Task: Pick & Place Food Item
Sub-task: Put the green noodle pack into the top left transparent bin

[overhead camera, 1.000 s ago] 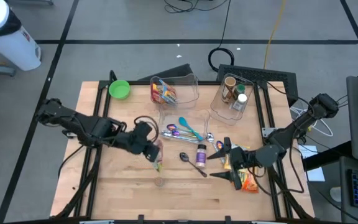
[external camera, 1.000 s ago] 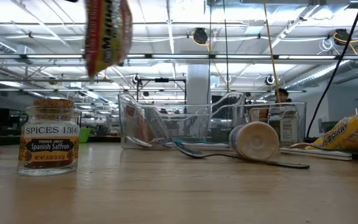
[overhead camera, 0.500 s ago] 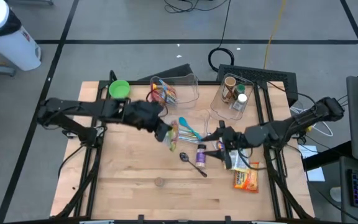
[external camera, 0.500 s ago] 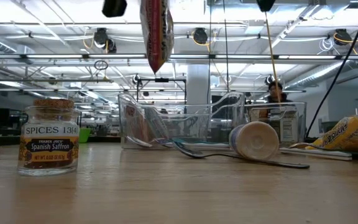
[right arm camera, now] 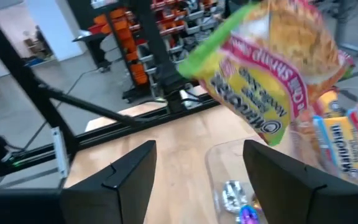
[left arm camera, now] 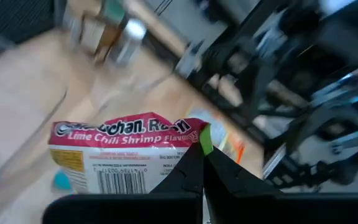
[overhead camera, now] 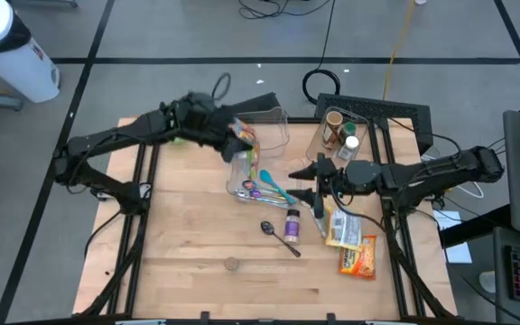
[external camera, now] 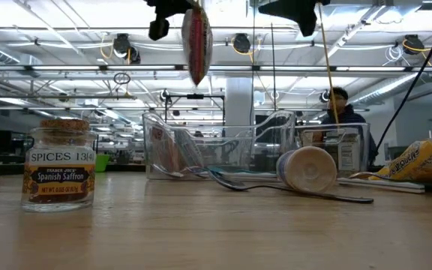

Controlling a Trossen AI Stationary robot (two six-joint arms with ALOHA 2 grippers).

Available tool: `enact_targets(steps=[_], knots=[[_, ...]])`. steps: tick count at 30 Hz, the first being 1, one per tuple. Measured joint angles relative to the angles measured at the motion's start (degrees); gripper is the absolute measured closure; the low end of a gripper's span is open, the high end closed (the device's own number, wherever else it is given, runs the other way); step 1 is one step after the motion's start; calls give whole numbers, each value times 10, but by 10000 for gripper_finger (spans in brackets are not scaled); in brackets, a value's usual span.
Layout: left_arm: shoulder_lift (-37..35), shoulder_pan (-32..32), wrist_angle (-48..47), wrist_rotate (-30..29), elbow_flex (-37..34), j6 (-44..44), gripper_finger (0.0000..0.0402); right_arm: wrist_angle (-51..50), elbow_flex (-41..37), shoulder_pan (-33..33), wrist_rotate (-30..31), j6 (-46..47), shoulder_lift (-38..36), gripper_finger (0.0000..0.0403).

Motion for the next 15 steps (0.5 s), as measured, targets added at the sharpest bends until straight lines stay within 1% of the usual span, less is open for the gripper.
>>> enact_targets(steps=[3, 7, 13, 15], knots=[[0, 39, 38, 50, 0, 11, 401, 0, 0, -18, 0, 0, 0, 170], [3, 81, 53, 88, 0, 21, 401, 0, 0, -42, 0, -10, 0, 200], [11, 124, 64, 96, 0, 36, 401, 0, 0, -74, -1, -40, 0, 269], [22, 132, 71, 96, 0, 37, 402, 0, 0, -86, -11, -52, 0, 294]])
